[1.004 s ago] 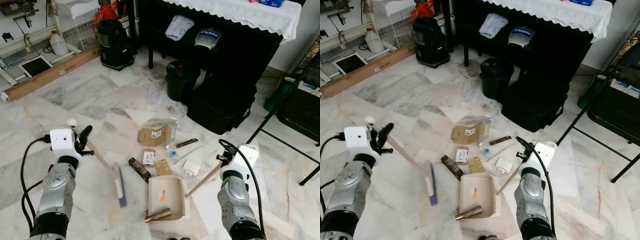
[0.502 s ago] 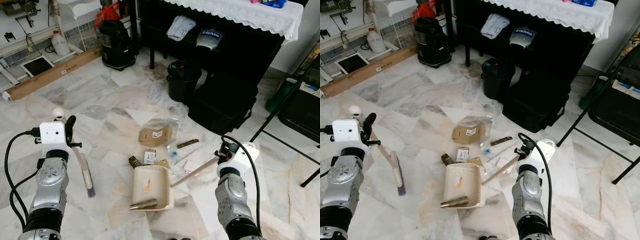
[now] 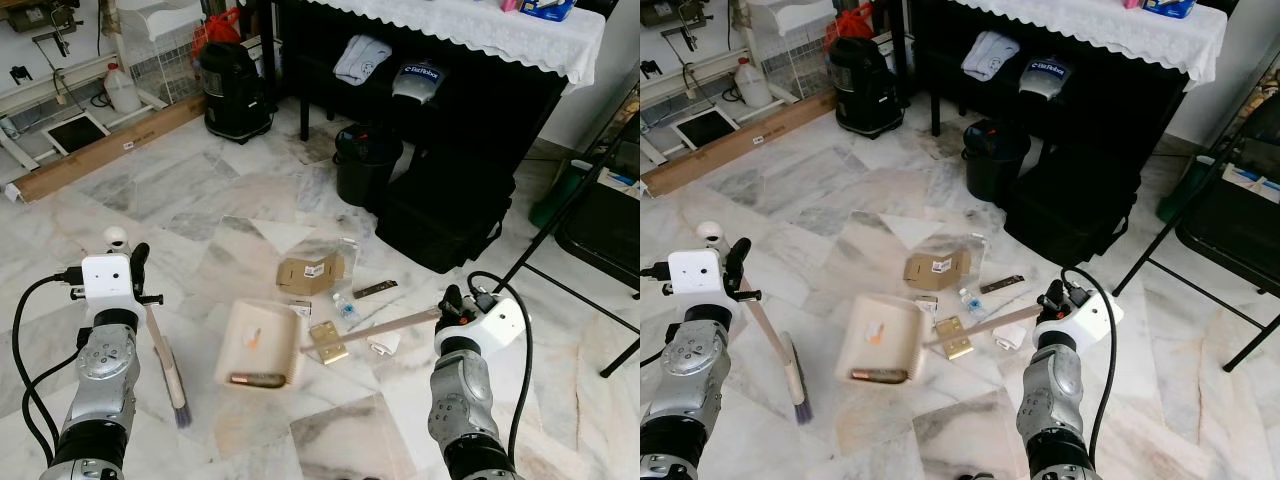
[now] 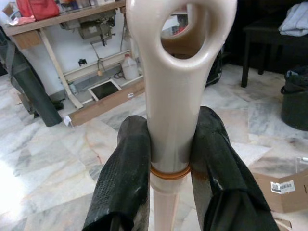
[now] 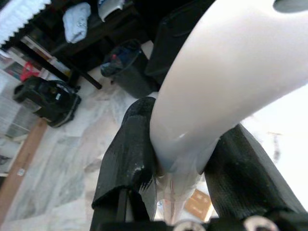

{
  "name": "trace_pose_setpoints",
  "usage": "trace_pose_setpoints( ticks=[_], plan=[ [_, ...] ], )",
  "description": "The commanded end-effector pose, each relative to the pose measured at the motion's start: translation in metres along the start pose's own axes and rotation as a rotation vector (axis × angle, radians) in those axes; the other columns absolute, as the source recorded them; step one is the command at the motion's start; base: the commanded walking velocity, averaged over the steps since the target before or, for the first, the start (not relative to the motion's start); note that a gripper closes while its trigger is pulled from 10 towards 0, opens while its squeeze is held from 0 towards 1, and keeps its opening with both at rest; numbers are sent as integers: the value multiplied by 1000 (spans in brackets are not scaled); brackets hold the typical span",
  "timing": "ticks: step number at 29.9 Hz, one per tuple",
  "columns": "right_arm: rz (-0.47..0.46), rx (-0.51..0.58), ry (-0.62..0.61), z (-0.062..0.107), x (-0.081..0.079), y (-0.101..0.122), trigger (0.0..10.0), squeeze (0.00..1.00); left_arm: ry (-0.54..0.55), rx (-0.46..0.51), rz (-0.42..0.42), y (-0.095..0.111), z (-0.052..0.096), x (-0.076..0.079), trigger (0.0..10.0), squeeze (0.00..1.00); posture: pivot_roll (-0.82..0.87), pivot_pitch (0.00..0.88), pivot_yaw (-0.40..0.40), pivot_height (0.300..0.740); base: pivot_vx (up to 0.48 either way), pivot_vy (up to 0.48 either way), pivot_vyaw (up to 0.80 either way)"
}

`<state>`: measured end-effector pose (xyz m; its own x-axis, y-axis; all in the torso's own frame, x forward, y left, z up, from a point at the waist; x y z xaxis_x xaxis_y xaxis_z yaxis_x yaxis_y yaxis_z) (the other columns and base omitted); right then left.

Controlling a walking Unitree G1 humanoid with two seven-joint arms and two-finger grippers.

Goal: Sweep floor

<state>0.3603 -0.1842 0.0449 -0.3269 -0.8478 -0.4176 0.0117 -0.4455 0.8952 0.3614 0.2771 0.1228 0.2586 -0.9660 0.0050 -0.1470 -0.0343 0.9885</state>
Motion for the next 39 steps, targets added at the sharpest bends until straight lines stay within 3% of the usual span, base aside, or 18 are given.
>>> trace_pose_setpoints(
  ticks=[1,10,12,15,21,31,39],
  plan=[
    [-31,54,7,-3,-3,14,10000,0,-7,57,-13,12,-4,3,10000,0,-15,50,-16,740,0,0,0],
    [11,77,46,-3,-6,18,10000,0,-29,49,15,5,0,17,10000,0,-22,50,-26,740,0,0,0],
    [39,111,65,-3,-9,24,10000,0,-95,53,66,4,7,39,10000,0,-28,44,-28,740,0,0,0],
    [111,146,91,-4,-14,31,10000,0,-136,79,113,7,13,59,10000,0,-30,40,-34,740,0,0,0],
    [111,155,103,-4,-17,34,10000,0,-158,85,147,9,16,74,10000,0,-48,17,-39,740,0,0,0],
    [122,177,83,-3,-12,37,10000,0,-165,91,146,12,12,74,10000,0,-53,0,-21,740,0,0,0],
    [15,151,65,-4,-15,31,10000,0,-176,114,131,24,2,72,10000,0,-33,0,10,740,0,0,0]
  ],
)
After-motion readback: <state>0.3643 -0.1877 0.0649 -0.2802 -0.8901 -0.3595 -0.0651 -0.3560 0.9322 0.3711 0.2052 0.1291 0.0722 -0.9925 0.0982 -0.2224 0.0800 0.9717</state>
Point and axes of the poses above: a point about 5 cm out from each wrist's last joint towards the gripper, its own z axis pointing back from the gripper into the wrist, its own y axis along the axis of the wrist's last joint, x = y × z, the point moved 5 cm from there along -z, pointing out of the wrist towards the gripper, and after that the axes turned 10 degrees about z, right-handed, at the moved point
